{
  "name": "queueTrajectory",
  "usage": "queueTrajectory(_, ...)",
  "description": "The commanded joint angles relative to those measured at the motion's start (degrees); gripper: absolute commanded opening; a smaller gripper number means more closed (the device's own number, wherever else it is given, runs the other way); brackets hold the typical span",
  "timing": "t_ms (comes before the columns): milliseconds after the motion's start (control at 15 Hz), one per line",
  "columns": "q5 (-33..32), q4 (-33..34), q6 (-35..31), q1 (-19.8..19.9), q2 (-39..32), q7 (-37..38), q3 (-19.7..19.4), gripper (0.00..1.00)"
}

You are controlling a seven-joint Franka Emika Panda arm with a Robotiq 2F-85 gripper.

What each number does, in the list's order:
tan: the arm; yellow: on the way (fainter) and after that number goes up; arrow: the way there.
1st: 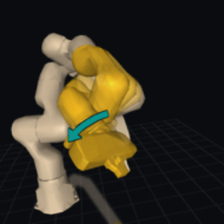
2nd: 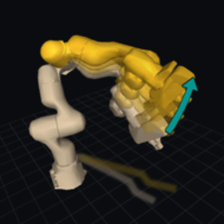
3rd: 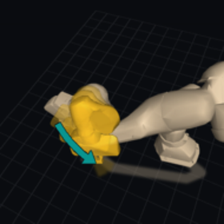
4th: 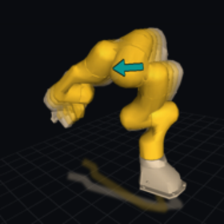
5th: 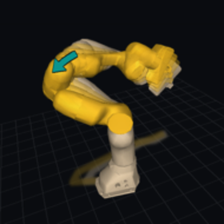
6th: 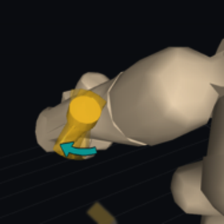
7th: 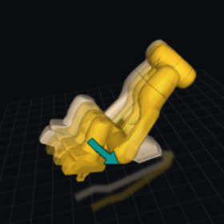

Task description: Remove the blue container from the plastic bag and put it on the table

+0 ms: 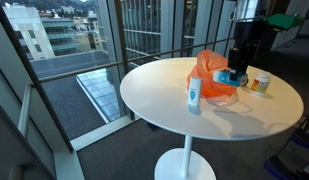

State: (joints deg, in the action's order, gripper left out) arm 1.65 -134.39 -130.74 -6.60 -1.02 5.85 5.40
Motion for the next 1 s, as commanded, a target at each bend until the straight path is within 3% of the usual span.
queueTrajectory(0,0.7,0.5,-3.1,-0.4,-2.8,-0.8,0.9,0.39)
queueTrajectory(933,1.2,1.3,-6.4,0.2,-10.3,-1.2,0.4,0.39)
